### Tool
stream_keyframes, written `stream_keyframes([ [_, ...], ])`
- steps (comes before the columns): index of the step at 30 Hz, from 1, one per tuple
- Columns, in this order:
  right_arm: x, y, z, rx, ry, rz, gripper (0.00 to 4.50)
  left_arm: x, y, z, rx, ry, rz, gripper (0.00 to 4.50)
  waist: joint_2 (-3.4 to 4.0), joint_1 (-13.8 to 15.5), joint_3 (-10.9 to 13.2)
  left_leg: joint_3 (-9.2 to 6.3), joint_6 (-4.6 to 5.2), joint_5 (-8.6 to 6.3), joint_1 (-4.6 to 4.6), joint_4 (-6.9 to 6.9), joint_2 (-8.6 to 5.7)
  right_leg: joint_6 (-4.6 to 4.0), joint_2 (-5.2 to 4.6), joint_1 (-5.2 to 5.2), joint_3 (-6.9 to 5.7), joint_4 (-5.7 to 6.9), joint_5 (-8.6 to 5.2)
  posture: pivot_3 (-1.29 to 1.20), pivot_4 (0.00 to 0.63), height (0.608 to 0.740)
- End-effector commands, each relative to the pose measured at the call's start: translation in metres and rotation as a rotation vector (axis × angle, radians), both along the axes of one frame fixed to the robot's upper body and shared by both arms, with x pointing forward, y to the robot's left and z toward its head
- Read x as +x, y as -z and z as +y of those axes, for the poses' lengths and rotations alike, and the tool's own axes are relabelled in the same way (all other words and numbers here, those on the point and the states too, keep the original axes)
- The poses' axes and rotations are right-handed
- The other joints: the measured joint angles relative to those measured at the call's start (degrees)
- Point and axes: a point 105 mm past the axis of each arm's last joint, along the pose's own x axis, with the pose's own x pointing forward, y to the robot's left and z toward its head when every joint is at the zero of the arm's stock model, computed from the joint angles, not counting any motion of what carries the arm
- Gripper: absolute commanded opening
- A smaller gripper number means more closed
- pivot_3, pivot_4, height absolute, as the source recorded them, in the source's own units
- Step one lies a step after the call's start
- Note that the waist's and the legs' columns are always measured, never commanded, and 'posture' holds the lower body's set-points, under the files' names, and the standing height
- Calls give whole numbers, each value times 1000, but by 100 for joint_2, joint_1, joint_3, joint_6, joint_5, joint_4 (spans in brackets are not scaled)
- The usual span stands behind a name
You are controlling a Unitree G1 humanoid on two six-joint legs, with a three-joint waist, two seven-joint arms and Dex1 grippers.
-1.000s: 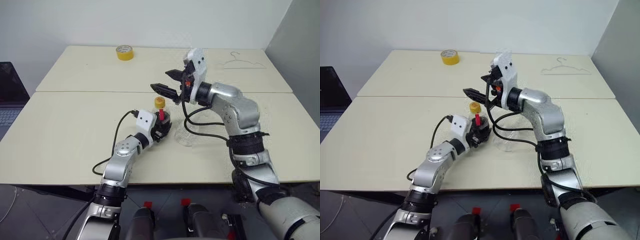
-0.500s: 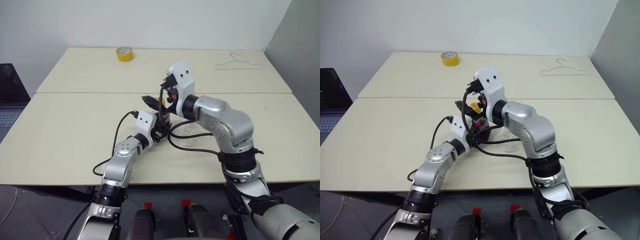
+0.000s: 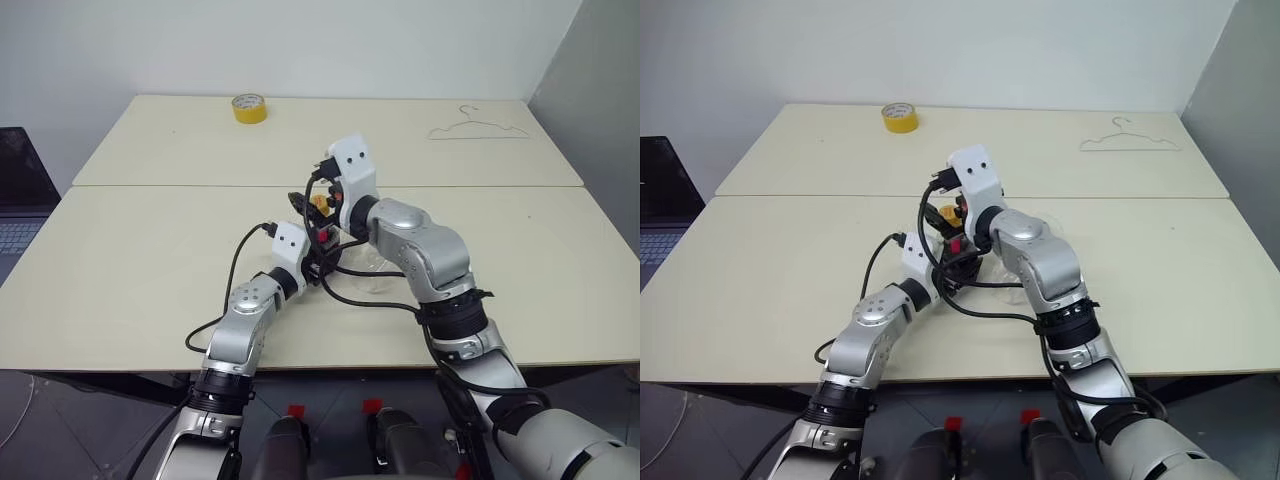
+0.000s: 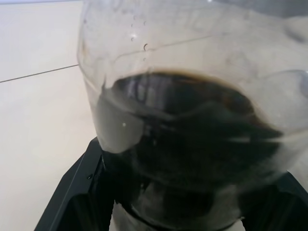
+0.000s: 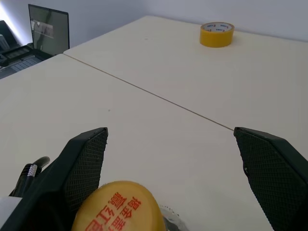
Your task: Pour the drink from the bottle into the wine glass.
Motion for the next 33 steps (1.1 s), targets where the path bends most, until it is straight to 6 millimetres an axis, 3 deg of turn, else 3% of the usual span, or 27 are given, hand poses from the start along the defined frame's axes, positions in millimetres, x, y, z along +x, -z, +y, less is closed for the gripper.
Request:
stream_keyframes([
  [1, 1, -18, -4, 41, 14, -56, 4470, -11, 39, 2, 36, -6, 147, 3066, 0, 0, 0, 0, 0, 0, 0, -1, 0, 0, 0, 0, -1, 0, 0, 0, 150, 740],
  [13, -3, -18, -21, 43, 14, -62, 4470, -11, 40, 3, 40, -3, 151, 3066, 0, 3, 0, -2, 0, 0, -2, -4, 0, 0, 0, -1, -2, -2, 0, 0, 150, 740],
  [33, -33, -25, -53, 96, -70, -48, 4470, -11, 41, 6, 48, -1, 153, 3066, -1, 3, -1, -2, 0, 0, -2, -2, 0, -21, 0, 0, -1, -2, -13, 0, 150, 740],
])
